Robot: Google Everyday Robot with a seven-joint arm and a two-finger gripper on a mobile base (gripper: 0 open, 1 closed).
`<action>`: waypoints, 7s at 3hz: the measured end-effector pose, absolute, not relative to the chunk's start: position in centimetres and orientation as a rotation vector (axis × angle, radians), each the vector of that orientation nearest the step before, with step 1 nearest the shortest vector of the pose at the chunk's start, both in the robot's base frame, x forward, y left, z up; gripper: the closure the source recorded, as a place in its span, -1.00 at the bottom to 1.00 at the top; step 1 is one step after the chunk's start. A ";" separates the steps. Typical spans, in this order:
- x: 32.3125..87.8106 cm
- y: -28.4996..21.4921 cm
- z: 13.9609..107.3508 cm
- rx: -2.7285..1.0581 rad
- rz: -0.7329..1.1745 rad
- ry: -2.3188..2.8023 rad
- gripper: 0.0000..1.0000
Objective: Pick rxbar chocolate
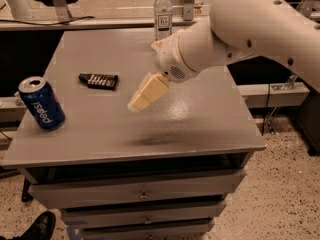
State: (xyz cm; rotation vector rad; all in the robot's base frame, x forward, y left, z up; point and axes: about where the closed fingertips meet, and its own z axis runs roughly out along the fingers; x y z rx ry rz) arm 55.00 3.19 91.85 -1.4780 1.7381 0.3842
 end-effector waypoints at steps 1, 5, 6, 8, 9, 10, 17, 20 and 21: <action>55.0 3.2 91.9 -1.478 0.384 1.738 -1.00; 61.5 6.8 87.4 -1.301 0.532 1.718 -1.00; 62.4 8.3 86.2 -1.279 0.590 1.745 -1.00; 64.6 11.3 84.4 -1.255 0.679 1.734 -1.00; 66.0 11.8 84.1 -1.248 0.686 1.707 -1.00; 66.8 12.0 84.0 -1.232 0.685 1.701 -0.68; 67.8 5.9 90.7 -1.177 0.473 1.731 1.00; 62.1 -1.6 101.7 -1.206 0.225 1.681 1.00; 62.0 -1.6 101.8 -1.207 0.225 1.679 1.00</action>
Offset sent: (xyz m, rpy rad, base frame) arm 0.0287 0.0119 -0.0182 0.0927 -0.0564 -0.0247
